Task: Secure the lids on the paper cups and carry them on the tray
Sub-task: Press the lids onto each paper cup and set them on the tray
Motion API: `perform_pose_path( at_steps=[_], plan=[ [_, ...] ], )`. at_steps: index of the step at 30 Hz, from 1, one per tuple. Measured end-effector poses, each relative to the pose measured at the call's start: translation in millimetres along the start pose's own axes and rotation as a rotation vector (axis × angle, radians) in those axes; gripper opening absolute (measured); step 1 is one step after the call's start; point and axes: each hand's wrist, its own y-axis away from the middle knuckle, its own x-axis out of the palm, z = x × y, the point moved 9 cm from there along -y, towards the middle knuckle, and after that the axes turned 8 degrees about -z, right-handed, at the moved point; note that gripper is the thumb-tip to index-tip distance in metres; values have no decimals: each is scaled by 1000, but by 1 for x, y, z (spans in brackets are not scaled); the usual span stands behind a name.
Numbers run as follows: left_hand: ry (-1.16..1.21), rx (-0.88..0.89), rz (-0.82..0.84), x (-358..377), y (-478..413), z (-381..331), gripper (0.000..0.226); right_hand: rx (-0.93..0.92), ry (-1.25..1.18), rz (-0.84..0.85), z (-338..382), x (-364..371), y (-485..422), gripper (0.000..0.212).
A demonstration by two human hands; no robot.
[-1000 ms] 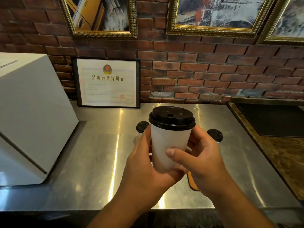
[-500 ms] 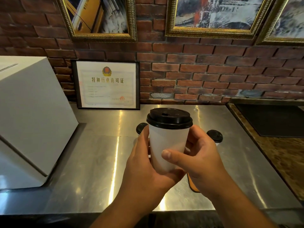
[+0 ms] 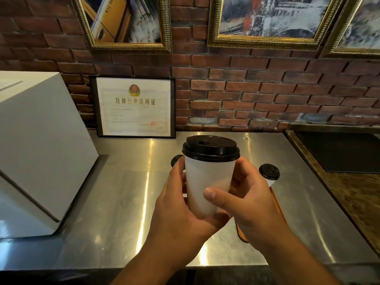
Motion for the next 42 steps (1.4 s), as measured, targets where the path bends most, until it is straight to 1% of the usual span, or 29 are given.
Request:
perform_pose_path(
  at_steps=[5,10,15,21,28,35,38,42],
  plan=[
    [4,5,-17,-1,-2,0,113,5,6,20,2,1,0,74],
    [14,-9,-24,-3,-2,0,119,5,13,-20,-1,-3,-2,76],
    [-4,-10,-35,-4,-3,0,118,27,-1,16,-4,0,-2,78],
    [-17,6,-38,-2,-1,-1,119,-1,38,-41,-3,-7,-2,79],
    [-28,13,-54,-5,-1,-3,116,24,-3,-3,-5,-5,-1,76],
    [-48,-13,-75,-5,1,-2,113,27,5,-45,-9,-7,-1,84],
    [-57,-12,-81,-6,0,-3,113,35,-11,-28,-9,-7,-2,83],
    [-53,-12,-57,-1,-1,-3,115,24,3,-53,-9,-11,-2,82]
  ],
)
